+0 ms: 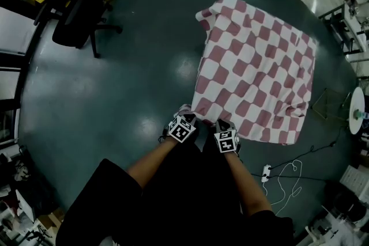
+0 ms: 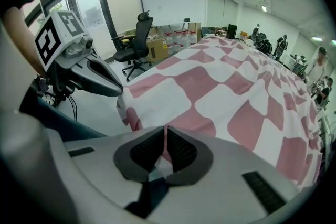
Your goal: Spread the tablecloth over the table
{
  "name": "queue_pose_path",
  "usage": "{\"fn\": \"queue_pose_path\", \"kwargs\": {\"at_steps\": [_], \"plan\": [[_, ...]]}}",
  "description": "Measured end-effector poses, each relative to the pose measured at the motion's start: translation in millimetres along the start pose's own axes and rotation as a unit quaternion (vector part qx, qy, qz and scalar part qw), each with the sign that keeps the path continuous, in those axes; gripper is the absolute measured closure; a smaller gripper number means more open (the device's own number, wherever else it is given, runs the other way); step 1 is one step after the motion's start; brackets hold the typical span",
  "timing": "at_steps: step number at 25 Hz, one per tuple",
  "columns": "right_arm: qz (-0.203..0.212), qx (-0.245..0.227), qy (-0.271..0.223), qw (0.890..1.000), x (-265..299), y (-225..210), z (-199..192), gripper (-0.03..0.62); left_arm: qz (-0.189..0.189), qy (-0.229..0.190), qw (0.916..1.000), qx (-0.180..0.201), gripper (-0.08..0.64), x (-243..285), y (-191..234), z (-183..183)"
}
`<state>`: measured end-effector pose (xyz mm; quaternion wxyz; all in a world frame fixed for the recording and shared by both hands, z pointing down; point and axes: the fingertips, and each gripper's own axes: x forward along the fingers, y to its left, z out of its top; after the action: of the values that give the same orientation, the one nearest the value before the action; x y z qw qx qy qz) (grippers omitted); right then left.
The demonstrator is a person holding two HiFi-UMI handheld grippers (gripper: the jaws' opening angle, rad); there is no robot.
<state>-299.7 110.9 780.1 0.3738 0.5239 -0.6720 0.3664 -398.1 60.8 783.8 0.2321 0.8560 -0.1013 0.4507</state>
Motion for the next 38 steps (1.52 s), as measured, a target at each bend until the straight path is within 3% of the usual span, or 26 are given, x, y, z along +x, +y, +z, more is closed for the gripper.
{"fn": "queue_pose_path", "kwargs": {"at_steps": [4,7,11,18,24,29,38], "plan": [[0.003,0.031,0.001,1.000,-9,0,1,0.560,0.027,-0.011,0.9962,0.082,0.543,-12,-3,0],[0.005,0.051,-0.051,0.997,-18,-7,26,0.560,0.028,-0.050,0.9967,0.059,0.543,-17,8,23],[0.010,0.050,-0.071,0.996,-17,-19,42,0.560,0.024,-0.071,0.9968,0.028,0.543,-9,16,55],[0.019,0.088,-0.121,0.989,-17,-54,85,0.560,0.018,-0.068,0.9967,0.042,0.543,-4,20,107],[0.029,0.087,-0.147,0.985,-10,-79,123,0.560,0.032,-0.055,0.9970,0.045,0.543,-5,42,142],[0.038,0.091,-0.152,0.984,-2,-94,144,0.560,0.032,-0.071,0.9961,0.041,0.543,6,52,171],[-0.010,0.102,-0.181,0.978,11,-174,234,0.560,0.025,-0.100,0.9930,0.057,0.543,23,121,254]]}}
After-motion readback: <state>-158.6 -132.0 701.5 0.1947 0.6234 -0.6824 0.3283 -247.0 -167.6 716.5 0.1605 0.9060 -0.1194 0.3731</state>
